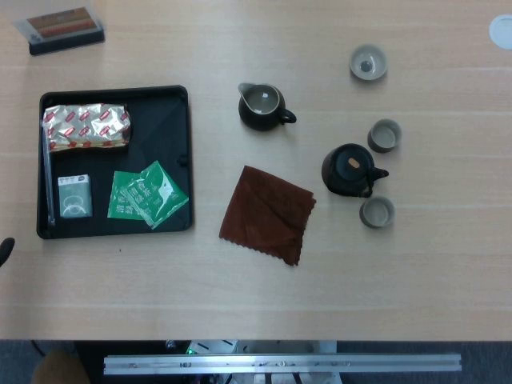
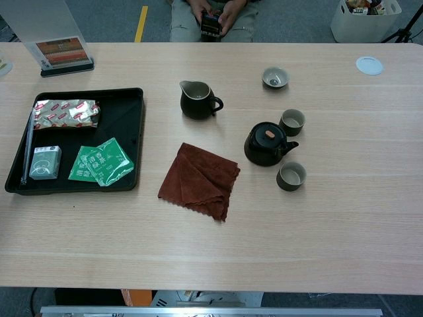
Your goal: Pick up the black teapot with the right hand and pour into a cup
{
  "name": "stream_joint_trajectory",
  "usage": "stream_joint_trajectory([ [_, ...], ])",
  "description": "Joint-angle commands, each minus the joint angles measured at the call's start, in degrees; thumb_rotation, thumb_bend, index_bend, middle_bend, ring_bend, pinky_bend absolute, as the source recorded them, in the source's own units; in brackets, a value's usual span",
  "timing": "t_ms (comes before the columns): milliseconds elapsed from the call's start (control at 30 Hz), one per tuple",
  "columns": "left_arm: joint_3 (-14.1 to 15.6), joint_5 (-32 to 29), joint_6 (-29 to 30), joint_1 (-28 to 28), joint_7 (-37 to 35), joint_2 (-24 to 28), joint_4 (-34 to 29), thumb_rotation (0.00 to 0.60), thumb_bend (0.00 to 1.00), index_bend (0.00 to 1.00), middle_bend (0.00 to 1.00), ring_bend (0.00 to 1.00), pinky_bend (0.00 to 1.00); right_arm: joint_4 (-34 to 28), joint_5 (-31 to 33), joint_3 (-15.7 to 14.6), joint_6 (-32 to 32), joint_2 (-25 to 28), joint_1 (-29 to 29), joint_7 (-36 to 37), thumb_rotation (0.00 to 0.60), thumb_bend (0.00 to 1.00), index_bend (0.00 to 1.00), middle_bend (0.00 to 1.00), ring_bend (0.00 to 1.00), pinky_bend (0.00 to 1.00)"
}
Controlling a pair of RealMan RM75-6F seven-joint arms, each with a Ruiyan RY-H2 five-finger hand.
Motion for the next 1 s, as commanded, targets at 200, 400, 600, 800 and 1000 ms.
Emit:
stream_joint_trajectory([
  [200,0.04,-0.27,-0.22,0.00,0.70,-0.05,-0.40,0.600,0.22,0.00,0.00,0.00,0.00,0.16,0.09,0.06,-0.69,0.00,0.36,0.34,0.600,0.00,0.23,0.14,0.01,0.00],
  [400,0.06,-0.48,-0.11,0.15,0.71,-0.19,-0.37,0.600,0.22,0.00,0.00,0.00,0.00,-0.38,-0.79,0.24,-1.04,0.45,1.00,0.10,0.600,0.00,0.23,0.14,0.01,0.00],
  [600,0.10,-0.70,-0.06,0.31,0.17,-0.17,0.18,0.600,0.22,0.00,0.00,0.00,0.00,-2.09,-2.21,0.20,-3.44,1.41,2.84,-1.60,0.600,0.00,0.23,0.14,0.01,0.00],
  [800,0.16,-0.78,0.19,0.56,-0.39,-0.18,0.34,0.600,0.22,0.00,0.00,0.00,0.00,-5.60,-4.76,-0.16,-10.02,3.88,7.17,-5.33,0.600,0.00,0.23,0.14,0.01,0.00],
  [1000,0.30,-0.99,1.18,1.36,-0.78,-0.01,0.33,0.600,0.22,0.00,0.00,0.00,0.00,-8.41,-6.21,0.62,-16.53,5.02,12.17,-8.32,0.600,0.00,0.23,0.19,0.01,0.00],
])
